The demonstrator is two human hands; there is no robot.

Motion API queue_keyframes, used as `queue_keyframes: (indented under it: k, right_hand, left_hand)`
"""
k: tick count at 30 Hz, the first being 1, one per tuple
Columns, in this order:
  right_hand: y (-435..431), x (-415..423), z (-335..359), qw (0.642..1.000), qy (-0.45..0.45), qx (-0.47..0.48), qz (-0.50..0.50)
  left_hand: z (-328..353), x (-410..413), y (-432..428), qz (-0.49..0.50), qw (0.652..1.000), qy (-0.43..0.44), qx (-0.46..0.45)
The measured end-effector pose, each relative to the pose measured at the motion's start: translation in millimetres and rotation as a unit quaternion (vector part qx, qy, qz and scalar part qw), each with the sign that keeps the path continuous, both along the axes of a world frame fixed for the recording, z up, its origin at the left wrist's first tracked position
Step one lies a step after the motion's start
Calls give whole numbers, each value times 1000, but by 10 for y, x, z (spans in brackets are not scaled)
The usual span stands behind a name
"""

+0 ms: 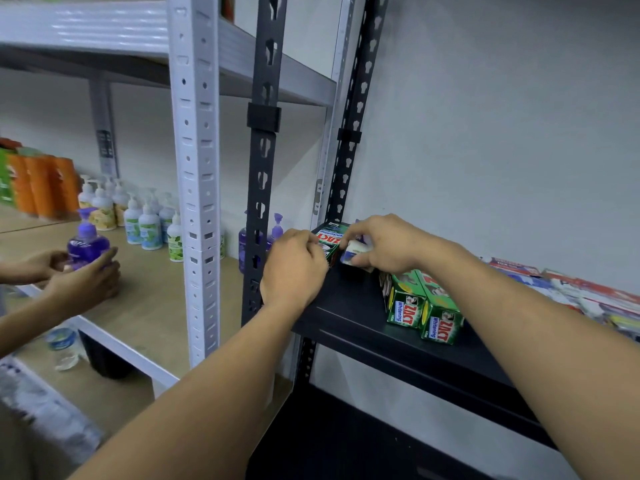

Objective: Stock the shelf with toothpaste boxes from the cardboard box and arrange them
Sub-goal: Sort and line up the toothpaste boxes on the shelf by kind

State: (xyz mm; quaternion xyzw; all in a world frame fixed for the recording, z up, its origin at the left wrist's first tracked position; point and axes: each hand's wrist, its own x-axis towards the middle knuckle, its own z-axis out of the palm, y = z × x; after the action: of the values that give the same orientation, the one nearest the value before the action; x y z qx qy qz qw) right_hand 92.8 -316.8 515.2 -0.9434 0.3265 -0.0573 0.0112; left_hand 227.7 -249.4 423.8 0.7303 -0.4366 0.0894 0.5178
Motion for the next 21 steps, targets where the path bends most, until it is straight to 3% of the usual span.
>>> queue_keyframes:
  k: [6,16,21]
  right_hand:
    - [-64,-238,268,996,-63,54,20]
    - [122,-699,416,999,-9,30,7]
    - [129,-709,42,992,-129,7,-11]
  left_hand:
    - [-6,-12,11,-3,1000,3,3]
    - [-5,-16,6,3,1000,8,1]
    - [-16,-12,5,-1,1000,11,-2]
